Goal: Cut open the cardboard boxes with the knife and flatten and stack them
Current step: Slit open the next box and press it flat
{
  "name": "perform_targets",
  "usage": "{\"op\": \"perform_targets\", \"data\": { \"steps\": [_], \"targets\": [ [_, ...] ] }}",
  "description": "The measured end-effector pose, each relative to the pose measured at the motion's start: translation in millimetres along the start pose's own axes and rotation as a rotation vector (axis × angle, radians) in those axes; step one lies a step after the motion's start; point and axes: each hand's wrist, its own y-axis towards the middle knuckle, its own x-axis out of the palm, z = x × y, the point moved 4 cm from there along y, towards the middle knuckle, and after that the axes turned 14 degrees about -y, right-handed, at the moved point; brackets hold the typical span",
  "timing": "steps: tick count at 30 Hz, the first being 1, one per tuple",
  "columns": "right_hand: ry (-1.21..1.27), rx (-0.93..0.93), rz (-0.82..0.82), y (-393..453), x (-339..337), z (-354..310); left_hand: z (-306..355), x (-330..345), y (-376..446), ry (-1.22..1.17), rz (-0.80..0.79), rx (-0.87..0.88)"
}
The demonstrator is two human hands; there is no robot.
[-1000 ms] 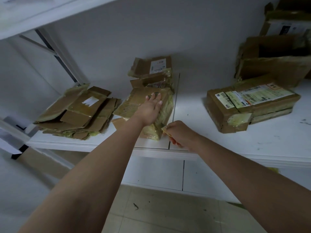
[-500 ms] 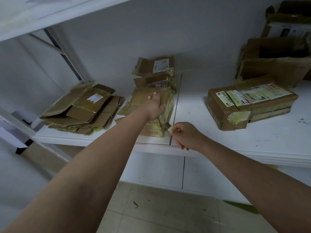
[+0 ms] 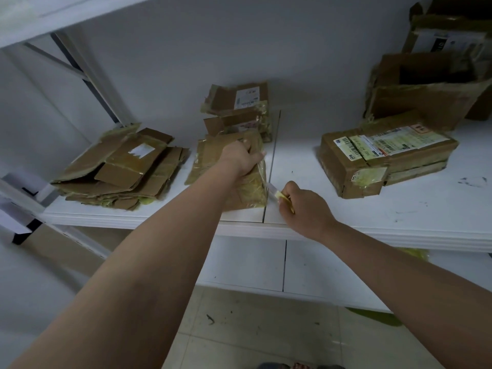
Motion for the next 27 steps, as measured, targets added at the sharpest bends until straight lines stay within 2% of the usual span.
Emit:
{"op": "perform_targets", "data": {
  "steps": [10,20,27],
  "targets": [
    [-0.222,0.044,0.064,-2.3,15.0,-16.1,-2.1,4.4,-0.2,0.04,0.021,0.035],
    [-0.377,0.006,-0.091,3.3,31.6,-19.2,-10.8,8.9,2.9,0.023,-0.055,0.027],
    [-0.306,-0.08,-0.147,5.9,25.3,-12.0,-9.3,8.9,-0.2,0.019,-0.065,0.01]
  ]
}}
